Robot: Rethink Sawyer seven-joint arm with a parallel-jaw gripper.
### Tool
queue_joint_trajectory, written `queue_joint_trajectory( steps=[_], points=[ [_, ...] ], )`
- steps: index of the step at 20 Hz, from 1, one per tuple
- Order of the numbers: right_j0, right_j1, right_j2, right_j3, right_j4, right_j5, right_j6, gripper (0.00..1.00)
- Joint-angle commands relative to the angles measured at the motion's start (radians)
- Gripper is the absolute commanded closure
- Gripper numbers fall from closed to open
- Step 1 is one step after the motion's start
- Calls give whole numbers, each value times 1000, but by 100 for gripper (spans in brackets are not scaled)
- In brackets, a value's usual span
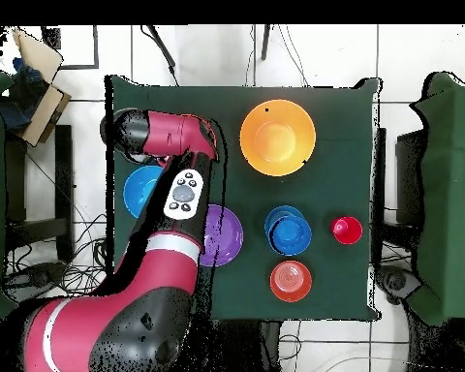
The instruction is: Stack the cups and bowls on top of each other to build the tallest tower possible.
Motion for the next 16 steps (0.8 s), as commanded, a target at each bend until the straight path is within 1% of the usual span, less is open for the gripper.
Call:
queue_joint_trajectory(
  steps=[1,2,5,10,12,16],
  points=[
    [-41,3,33,-113,-31,220,100,0],
    [-47,8,29,-139,-34,248,94,0],
    [-52,14,26,-167,-37,274,90,0],
    [-50,21,41,-176,-41,242,68,0],
    [-54,37,58,-194,-37,219,54,0],
    [-52,85,54,-252,-35,189,75,0]
  ],
)
